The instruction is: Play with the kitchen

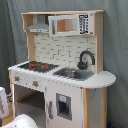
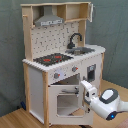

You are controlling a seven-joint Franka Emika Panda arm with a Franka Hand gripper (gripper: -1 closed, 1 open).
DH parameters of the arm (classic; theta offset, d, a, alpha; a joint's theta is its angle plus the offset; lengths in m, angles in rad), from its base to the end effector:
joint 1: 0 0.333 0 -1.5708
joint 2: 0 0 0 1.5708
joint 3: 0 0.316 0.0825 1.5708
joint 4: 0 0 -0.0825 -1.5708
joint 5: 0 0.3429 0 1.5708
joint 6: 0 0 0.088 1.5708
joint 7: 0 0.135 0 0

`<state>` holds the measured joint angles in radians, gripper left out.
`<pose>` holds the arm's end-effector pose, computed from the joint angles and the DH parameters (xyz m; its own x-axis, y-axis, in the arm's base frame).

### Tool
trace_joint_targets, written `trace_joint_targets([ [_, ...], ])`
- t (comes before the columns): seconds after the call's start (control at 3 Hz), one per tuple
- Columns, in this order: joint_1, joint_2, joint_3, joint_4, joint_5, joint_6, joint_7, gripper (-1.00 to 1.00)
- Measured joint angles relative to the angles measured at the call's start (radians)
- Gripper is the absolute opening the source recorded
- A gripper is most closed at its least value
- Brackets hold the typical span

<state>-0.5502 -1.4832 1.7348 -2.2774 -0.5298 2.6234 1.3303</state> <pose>0.2142 0.4748 0.2480 0.0134 0.7391 0.6735 -0.1553 -0.6638 0.7316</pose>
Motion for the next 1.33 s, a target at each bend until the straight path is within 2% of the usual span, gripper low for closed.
trace_joint_targets([
  [0.33, 0.045, 0.0, -0.006, 0.0, 0.0, -0.082, -0.016, 1.0],
  [0.67, 0.097, 0.0, -0.035, 0.036, 0.0, -0.1, -0.114, 1.0],
  [1.33, 0.143, 0.0, -0.093, 0.084, 0.0, -0.125, -0.315, 1.0],
])
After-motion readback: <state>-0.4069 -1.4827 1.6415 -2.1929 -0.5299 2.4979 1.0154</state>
